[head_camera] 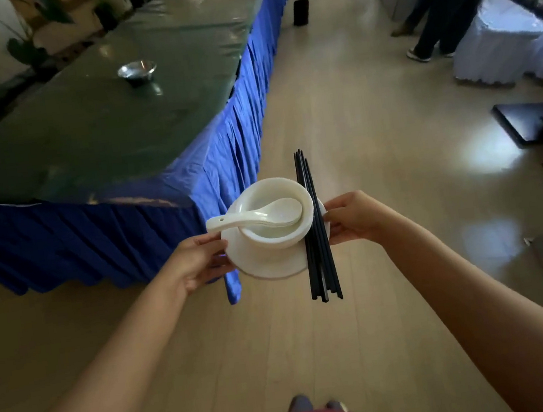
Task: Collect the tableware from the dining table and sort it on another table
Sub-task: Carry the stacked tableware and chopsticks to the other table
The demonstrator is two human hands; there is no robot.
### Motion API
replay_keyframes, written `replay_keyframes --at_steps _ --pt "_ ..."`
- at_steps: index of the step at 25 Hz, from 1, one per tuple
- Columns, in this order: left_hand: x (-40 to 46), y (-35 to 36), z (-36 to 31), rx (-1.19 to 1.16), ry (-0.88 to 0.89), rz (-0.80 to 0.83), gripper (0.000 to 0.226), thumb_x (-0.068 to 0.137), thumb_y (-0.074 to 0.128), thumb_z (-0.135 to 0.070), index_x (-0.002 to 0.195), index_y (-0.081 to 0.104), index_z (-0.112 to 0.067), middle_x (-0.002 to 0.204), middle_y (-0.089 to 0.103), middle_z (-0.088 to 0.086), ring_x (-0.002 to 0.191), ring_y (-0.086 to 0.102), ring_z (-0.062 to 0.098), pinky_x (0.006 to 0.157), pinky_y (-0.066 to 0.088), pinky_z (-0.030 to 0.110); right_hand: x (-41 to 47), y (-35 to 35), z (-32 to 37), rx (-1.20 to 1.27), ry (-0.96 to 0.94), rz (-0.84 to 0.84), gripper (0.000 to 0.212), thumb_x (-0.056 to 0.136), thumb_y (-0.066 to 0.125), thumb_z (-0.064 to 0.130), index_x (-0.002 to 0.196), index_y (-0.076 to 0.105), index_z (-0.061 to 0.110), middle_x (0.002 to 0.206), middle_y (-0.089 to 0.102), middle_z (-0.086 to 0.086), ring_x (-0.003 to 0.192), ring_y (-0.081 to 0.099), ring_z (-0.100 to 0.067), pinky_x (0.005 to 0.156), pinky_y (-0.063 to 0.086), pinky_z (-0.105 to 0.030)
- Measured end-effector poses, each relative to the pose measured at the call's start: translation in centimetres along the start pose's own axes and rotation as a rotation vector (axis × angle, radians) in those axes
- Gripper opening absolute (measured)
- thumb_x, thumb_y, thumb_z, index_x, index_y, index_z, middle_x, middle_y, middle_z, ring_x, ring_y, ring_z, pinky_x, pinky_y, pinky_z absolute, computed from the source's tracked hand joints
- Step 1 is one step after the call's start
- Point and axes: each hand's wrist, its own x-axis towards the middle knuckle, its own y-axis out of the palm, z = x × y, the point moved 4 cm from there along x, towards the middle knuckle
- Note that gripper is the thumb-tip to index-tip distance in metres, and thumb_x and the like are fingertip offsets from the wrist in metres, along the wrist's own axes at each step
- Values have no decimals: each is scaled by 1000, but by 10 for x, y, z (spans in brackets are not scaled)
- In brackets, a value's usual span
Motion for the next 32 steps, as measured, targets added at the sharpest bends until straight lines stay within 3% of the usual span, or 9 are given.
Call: replay_keyframes --at_steps 5,10,17,22,26,32 --pt "72 50 -44 -32 26 -94 16 89 52 1 92 64 -9 75 65 11 63 64 20 57 59 30 92 -64 44 -52 -2 97 15 85 54 -3 93 66 -2 71 69 -14 58 70 -20 61 61 -33" --pt "158 69 -82 -40 28 -148 21 89 51 1 85 66 -13 56 69 2 51 66 13 51 57 27 192 -96 86 -76 -29 180 11 84 58 0 88 68 -1 72 70 -15 61 71 -21 53 58 -28" --pt "283 79 -163 -81 46 -220 25 89 50 1 79 67 -14 57 65 3 51 61 13 54 58 26 341 -125 163 -101 -41 243 14 83 57 -2 73 67 1 65 67 -14 56 69 -18 53 58 -28" --pt "352 68 -216 -118 48 -312 25 90 50 1 82 68 -15 57 68 -1 49 63 11 53 57 26 441 -120 215 -127 -47 342 22 83 52 -6 72 68 5 59 68 -9 54 69 -17 49 55 -25" --pt "410 54 -247 -213 77 -416 25 90 48 3 82 65 -14 53 68 -2 45 63 11 47 55 24 531 -105 258 -207 -89 441 19 84 52 -5 81 69 1 67 68 -13 55 68 -18 50 55 -25" --pt "468 42 -284 -415 133 -580 24 90 48 3 86 65 -13 59 70 0 53 67 12 57 59 30 631 -68 337 -310 -146 646 20 84 48 -9 91 66 -3 71 62 -16 47 64 -13 44 52 -20"
